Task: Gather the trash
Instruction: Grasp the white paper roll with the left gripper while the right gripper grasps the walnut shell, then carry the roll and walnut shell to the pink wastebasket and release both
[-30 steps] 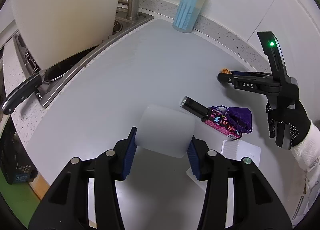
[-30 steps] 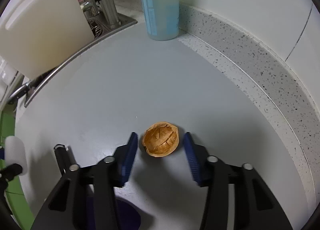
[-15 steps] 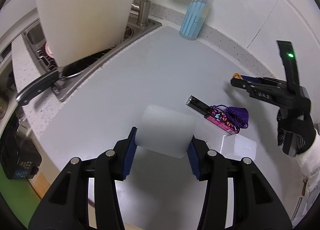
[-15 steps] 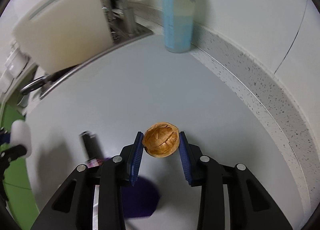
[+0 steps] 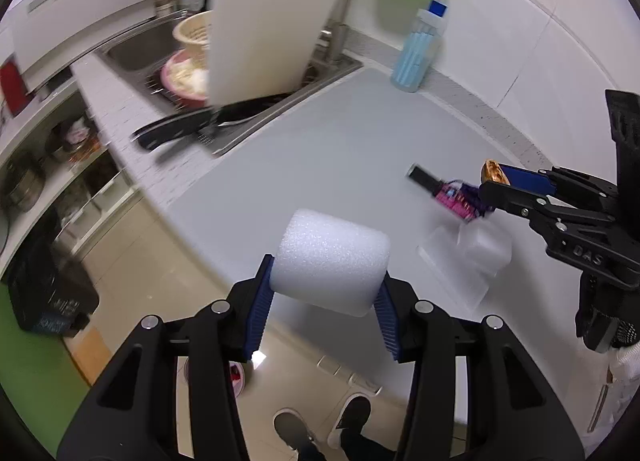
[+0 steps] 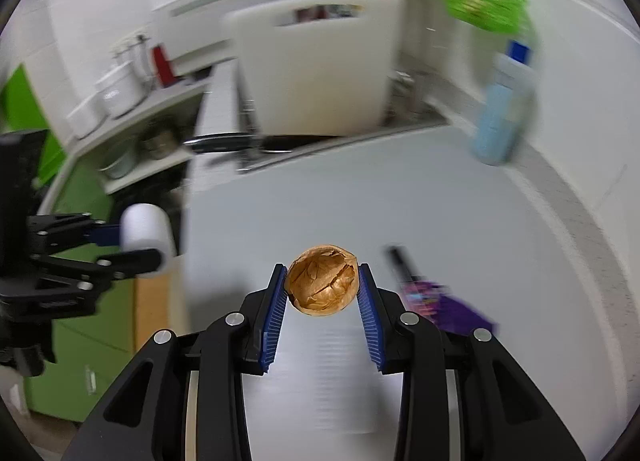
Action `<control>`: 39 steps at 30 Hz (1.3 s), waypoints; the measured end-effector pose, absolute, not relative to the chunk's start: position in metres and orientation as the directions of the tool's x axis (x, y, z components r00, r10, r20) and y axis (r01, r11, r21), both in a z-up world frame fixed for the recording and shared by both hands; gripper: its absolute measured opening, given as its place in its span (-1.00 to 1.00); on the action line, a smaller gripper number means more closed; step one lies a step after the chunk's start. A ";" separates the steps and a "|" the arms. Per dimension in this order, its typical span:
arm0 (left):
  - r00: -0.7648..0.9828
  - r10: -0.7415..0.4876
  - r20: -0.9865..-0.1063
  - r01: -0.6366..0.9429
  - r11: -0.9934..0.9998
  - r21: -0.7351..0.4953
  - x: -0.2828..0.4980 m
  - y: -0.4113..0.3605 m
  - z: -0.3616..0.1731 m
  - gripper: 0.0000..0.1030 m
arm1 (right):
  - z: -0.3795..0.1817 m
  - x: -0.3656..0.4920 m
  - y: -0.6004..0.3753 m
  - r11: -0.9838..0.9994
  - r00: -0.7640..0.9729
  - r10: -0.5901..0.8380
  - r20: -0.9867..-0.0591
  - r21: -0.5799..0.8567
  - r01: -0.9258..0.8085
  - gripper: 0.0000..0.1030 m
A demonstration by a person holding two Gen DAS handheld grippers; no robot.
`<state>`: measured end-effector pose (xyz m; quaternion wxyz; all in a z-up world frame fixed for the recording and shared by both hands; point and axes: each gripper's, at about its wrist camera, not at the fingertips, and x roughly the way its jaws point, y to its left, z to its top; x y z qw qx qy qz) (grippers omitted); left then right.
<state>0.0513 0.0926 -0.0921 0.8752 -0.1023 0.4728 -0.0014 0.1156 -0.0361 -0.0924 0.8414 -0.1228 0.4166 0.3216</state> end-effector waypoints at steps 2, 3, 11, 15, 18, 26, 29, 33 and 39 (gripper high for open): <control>0.550 -0.087 -0.830 -0.118 0.977 -0.180 0.033 0.104 -0.094 -0.09 | -0.093 0.097 -0.016 0.739 0.422 0.464 -0.779 0.077 -0.670 -0.33; 0.549 -0.078 -0.832 -0.130 0.975 -0.177 0.024 0.110 -0.095 -0.09 | -0.094 0.088 -0.004 0.723 0.408 0.475 -0.780 0.081 -0.686 -0.33; 0.526 -0.004 -0.851 -0.294 0.938 -0.186 -0.063 0.183 -0.120 -0.09 | -0.130 0.034 0.084 0.613 0.272 0.511 -0.815 0.124 -0.780 -0.33; 0.493 0.018 -0.870 -0.379 0.904 -0.196 -0.100 0.220 -0.155 -0.09 | -0.166 0.016 0.125 0.564 0.195 0.503 -0.842 0.148 -0.813 -0.33; 0.465 0.026 -0.885 -0.427 0.882 -0.198 -0.120 0.243 -0.192 -0.09 | -0.206 0.003 0.161 0.524 0.139 0.483 -0.865 0.158 -0.837 -0.33; 0.393 0.011 -0.920 -0.520 0.828 -0.212 -0.145 0.300 -0.338 -0.09 | -0.326 -0.007 0.218 0.485 0.070 0.418 -0.906 0.157 -0.860 -0.33; 0.372 -0.003 -0.928 -0.531 0.820 -0.216 -0.146 0.310 -0.392 -0.09 | -0.371 -0.005 0.226 0.484 0.061 0.394 -0.917 0.150 -0.862 -0.33; 0.343 -0.029 -0.939 -0.544 0.809 -0.224 -0.147 0.318 -0.471 -0.09 | -0.428 -0.002 0.227 0.497 0.044 0.366 -0.930 0.155 -0.854 -0.33; 0.319 -0.059 -0.946 -0.564 0.790 -0.240 -0.150 0.320 -0.558 -0.07 | -0.504 -0.007 0.227 0.503 0.006 0.323 -0.947 0.166 -0.848 -0.33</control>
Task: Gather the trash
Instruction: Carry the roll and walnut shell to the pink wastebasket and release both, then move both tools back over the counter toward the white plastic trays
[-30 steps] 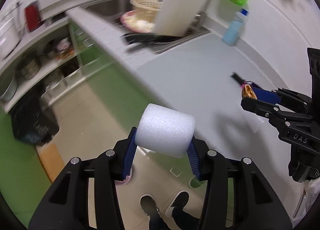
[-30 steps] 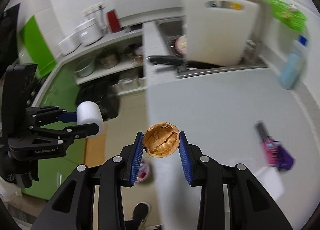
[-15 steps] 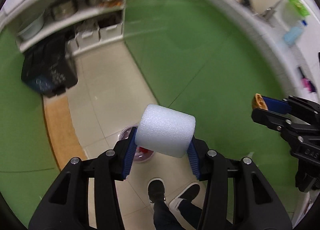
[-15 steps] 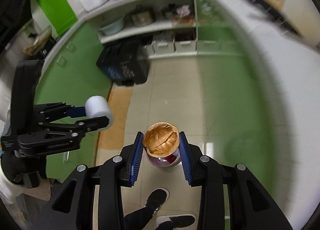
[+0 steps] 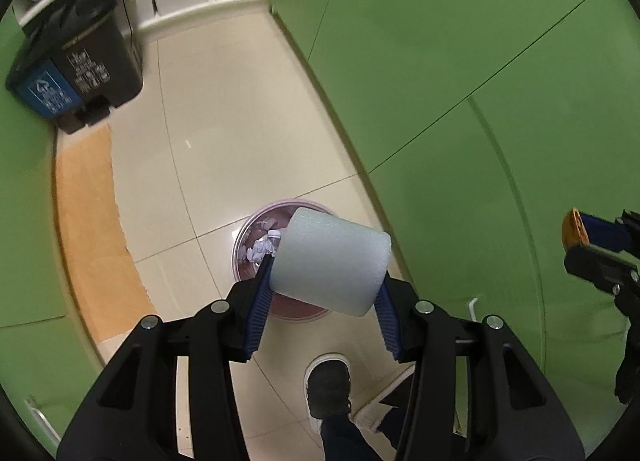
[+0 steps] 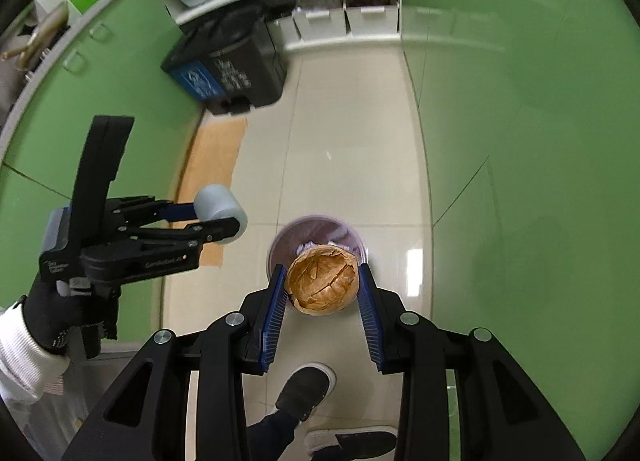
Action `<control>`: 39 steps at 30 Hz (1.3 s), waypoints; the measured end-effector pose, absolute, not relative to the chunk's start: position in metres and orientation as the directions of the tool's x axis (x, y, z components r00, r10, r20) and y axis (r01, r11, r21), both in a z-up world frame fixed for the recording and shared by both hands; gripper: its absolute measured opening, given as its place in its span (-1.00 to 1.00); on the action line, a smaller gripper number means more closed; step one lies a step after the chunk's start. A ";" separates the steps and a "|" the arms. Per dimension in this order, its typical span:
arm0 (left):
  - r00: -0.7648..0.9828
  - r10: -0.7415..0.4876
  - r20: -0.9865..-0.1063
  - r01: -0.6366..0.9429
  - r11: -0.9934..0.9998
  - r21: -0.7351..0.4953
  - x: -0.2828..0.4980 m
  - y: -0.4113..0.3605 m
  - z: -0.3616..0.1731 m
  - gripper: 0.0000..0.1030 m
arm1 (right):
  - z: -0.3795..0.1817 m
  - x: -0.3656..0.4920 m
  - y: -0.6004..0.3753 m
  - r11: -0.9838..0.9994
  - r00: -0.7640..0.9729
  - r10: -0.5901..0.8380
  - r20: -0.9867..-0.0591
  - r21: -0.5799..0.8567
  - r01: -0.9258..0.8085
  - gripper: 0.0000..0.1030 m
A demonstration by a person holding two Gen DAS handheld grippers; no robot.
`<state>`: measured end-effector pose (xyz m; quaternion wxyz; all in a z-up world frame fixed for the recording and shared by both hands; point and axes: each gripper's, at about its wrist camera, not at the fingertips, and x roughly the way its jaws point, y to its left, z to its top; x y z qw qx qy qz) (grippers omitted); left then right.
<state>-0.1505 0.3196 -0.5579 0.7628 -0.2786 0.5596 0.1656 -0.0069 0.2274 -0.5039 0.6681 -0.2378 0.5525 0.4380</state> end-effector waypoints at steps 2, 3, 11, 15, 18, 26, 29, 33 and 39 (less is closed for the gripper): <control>0.320 -0.064 -0.945 -0.570 0.784 -0.246 -0.151 0.322 -0.575 -0.06 | -0.521 -0.007 0.231 0.504 -0.005 0.317 -0.948 0.173 -0.846 -0.33; 0.319 -0.064 -0.946 -0.572 0.783 -0.246 -0.151 0.324 -0.583 0.07 | -0.529 -0.008 0.233 0.504 -0.010 0.315 -0.949 0.176 -0.846 -0.33; 0.316 -0.044 -0.948 -0.616 0.750 -0.240 -0.163 0.337 -0.604 0.95 | -0.562 -0.012 0.251 0.483 -0.047 0.308 -0.950 0.198 -0.853 -0.33; 0.310 -0.016 -0.951 -0.642 0.734 -0.221 -0.178 0.347 -0.593 0.95 | -0.570 -0.018 0.264 0.461 -0.069 0.309 -0.949 0.213 -0.861 -0.33; 0.309 0.008 -0.951 -0.658 0.724 -0.208 -0.189 0.355 -0.586 0.95 | -0.576 -0.022 0.277 0.440 -0.085 0.309 -0.947 0.221 -0.871 -0.33; 0.322 0.045 -0.946 -0.705 0.679 -0.207 -0.219 0.377 -0.568 0.95 | -0.583 -0.029 0.302 0.411 -0.078 0.321 -0.944 0.213 -0.886 0.69; 0.323 0.048 -0.945 -0.716 0.665 -0.211 -0.227 0.379 -0.558 0.95 | -0.574 -0.032 0.307 0.414 -0.061 0.314 -0.948 0.194 -0.889 0.80; 0.332 0.045 -0.942 -0.718 0.660 -0.221 -0.231 0.373 -0.530 0.95 | -0.547 -0.032 0.304 0.428 -0.055 0.305 -0.951 0.188 -0.884 0.88; 0.345 0.043 -0.938 -0.700 0.677 -0.227 -0.229 0.368 -0.466 0.95 | -0.485 -0.032 0.291 0.457 -0.042 0.317 -0.948 0.191 -0.869 0.88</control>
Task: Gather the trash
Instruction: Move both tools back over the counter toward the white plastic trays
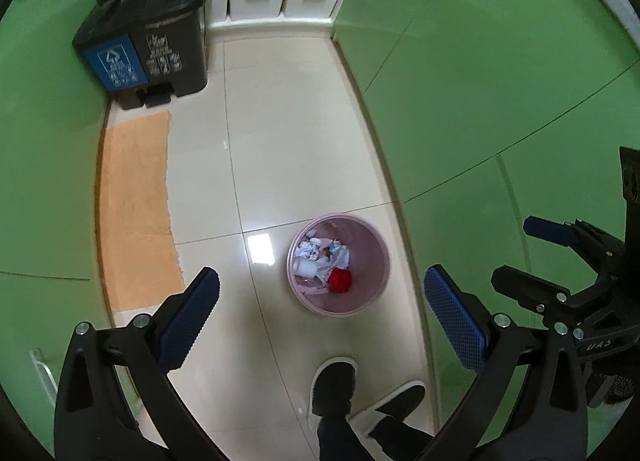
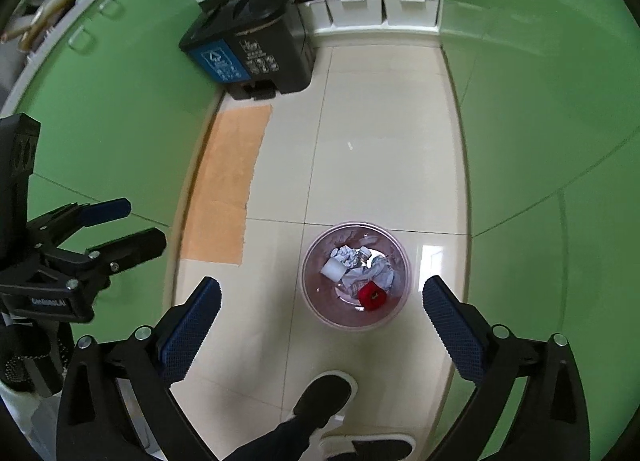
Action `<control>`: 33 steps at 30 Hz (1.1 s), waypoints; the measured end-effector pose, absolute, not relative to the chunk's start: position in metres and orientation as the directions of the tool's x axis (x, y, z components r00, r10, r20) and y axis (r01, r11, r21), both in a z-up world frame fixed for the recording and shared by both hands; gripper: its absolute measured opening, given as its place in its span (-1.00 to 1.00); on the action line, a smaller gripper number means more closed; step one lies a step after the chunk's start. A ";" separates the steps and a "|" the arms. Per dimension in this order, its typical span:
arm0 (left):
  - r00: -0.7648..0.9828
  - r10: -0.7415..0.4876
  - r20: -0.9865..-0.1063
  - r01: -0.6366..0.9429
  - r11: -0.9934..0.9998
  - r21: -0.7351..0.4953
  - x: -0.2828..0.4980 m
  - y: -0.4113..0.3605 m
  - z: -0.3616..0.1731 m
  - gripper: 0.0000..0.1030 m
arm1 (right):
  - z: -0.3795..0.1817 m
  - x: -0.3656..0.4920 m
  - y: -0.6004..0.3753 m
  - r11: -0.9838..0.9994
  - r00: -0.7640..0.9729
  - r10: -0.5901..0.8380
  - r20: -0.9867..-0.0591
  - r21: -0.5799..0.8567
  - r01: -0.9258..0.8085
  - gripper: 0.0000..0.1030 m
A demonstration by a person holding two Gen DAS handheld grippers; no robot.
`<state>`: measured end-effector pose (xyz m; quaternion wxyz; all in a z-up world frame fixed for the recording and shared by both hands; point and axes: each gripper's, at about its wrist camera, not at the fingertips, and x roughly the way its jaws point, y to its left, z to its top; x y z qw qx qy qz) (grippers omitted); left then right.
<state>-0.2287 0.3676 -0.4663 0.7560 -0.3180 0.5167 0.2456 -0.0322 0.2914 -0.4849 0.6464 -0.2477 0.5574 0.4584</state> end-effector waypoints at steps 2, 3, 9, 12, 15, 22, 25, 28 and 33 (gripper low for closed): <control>0.354 0.050 -0.934 -0.691 0.687 -0.225 -0.227 0.365 -0.434 0.95 | -0.456 -0.033 0.283 0.468 -0.031 0.327 -0.945 0.190 -0.863 0.88; 0.358 0.056 -0.932 -0.685 0.693 -0.222 -0.227 0.363 -0.420 0.95 | -0.441 -0.034 0.278 0.475 -0.024 0.333 -0.943 0.189 -0.860 0.88; 0.396 0.092 -0.914 -0.636 0.745 -0.201 -0.218 0.345 -0.308 0.95 | -0.329 -0.030 0.232 0.541 0.055 0.391 -0.919 0.181 -0.821 0.88; 0.419 0.082 -0.904 -0.598 0.775 -0.207 -0.208 0.328 -0.255 0.95 | -0.272 -0.029 0.200 0.584 0.111 0.424 -0.899 0.178 -0.792 0.88; 0.455 0.070 -0.888 -0.551 0.805 -0.220 -0.196 0.308 -0.210 0.95 | -0.226 -0.028 0.166 0.628 0.172 0.447 -0.878 0.171 -0.759 0.88; 0.541 0.009 -0.841 -0.397 0.885 -0.245 -0.148 0.252 -0.136 0.95 | -0.145 -0.019 0.064 0.768 0.358 0.449 -0.818 0.148 -0.623 0.88; 0.564 -0.023 -0.825 -0.328 0.911 -0.250 -0.126 0.228 -0.118 0.95 | -0.125 -0.014 0.018 0.825 0.431 0.422 -0.797 0.141 -0.547 0.88; 0.581 -0.069 -0.811 -0.241 0.937 -0.253 -0.097 0.196 -0.103 0.95 | -0.112 -0.009 -0.031 0.873 0.492 0.390 -0.779 0.143 -0.466 0.88; 0.590 -0.136 -0.796 -0.123 0.959 -0.255 -0.055 0.145 -0.088 0.95 | -0.102 -0.006 -0.093 0.922 0.552 0.337 -0.763 0.147 -0.358 0.88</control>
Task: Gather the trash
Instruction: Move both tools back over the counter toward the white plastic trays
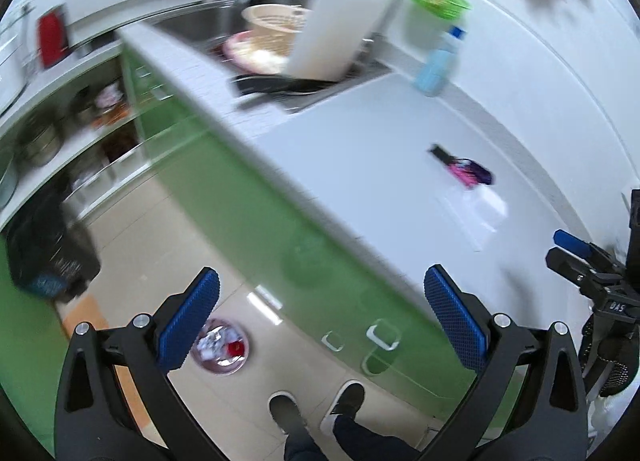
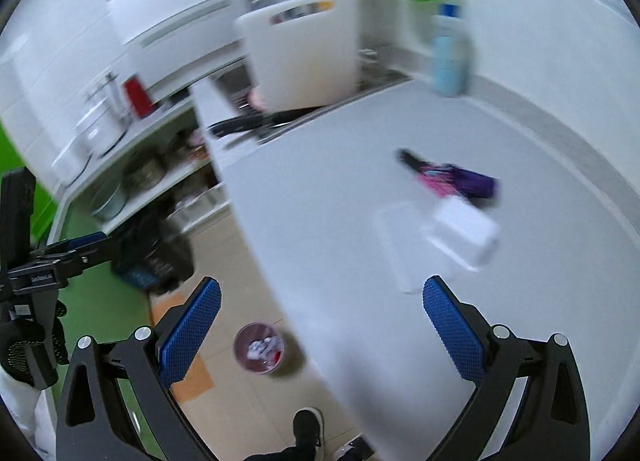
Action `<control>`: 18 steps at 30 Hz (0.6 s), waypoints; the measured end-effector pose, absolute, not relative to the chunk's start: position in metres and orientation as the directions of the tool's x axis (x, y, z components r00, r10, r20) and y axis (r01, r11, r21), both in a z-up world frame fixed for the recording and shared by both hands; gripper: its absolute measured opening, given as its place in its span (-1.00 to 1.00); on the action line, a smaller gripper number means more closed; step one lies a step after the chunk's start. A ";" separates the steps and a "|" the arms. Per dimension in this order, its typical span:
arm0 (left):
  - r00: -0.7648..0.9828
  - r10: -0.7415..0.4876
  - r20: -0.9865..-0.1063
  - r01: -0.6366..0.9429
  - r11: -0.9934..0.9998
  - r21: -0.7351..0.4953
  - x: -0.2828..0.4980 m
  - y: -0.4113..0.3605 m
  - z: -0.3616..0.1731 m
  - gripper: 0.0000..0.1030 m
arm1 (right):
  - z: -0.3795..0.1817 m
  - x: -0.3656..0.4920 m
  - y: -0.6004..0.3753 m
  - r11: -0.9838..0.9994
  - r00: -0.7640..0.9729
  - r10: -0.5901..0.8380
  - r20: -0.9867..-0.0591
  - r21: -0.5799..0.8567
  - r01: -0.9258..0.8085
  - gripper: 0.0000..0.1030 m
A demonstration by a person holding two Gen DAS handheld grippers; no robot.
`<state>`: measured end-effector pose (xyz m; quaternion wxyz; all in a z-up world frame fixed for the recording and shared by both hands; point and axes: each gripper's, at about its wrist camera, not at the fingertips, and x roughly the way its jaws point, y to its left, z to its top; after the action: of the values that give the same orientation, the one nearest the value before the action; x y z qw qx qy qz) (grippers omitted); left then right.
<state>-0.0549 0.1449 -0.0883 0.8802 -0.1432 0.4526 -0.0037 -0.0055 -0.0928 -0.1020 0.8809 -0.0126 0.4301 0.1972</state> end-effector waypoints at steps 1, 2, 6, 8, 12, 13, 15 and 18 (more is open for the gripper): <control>0.591 -0.142 -0.794 -0.106 0.962 -0.251 -0.049 0.136 -0.085 0.95 | -0.101 -0.004 -0.101 0.926 0.559 0.331 -0.760 0.148 -0.346 0.88; 0.592 -0.150 -0.792 -0.082 0.966 -0.244 -0.040 0.124 -0.083 0.95 | -0.100 -0.001 -0.114 0.933 0.570 0.321 -0.757 0.150 -0.326 0.88; 0.585 -0.184 -0.790 -0.017 0.971 -0.240 -0.013 0.083 -0.078 0.95 | -0.098 0.007 -0.144 0.946 0.588 0.298 -0.752 0.150 -0.287 0.88; 0.578 -0.199 -0.792 0.002 0.970 -0.242 0.000 0.067 -0.078 0.95 | -0.098 0.011 -0.156 0.950 0.593 0.289 -0.752 0.147 -0.277 0.88; 0.566 -0.215 -0.796 0.028 0.970 -0.243 0.021 0.038 -0.081 0.95 | -0.100 0.022 -0.178 0.952 0.596 0.279 -0.753 0.135 -0.275 0.88; 0.563 -0.218 -0.797 0.030 0.969 -0.244 0.025 0.033 -0.081 0.95 | -0.102 0.026 -0.180 0.951 0.593 0.278 -0.756 0.129 -0.281 0.88; 0.558 -0.220 -0.800 0.034 0.969 -0.243 0.033 0.023 -0.083 0.95 | -0.106 0.036 -0.186 0.950 0.584 0.272 -0.765 0.115 -0.292 0.88; 0.551 -0.217 -0.806 0.032 0.970 -0.239 0.044 0.008 -0.086 0.95 | -0.118 0.058 -0.194 0.940 0.555 0.285 -0.782 0.115 -0.321 0.88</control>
<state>0.0442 0.0085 -0.0860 0.8751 -0.0986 0.4684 -0.0712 0.0578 -0.1936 -0.1185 0.8815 -0.0204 0.4393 0.1719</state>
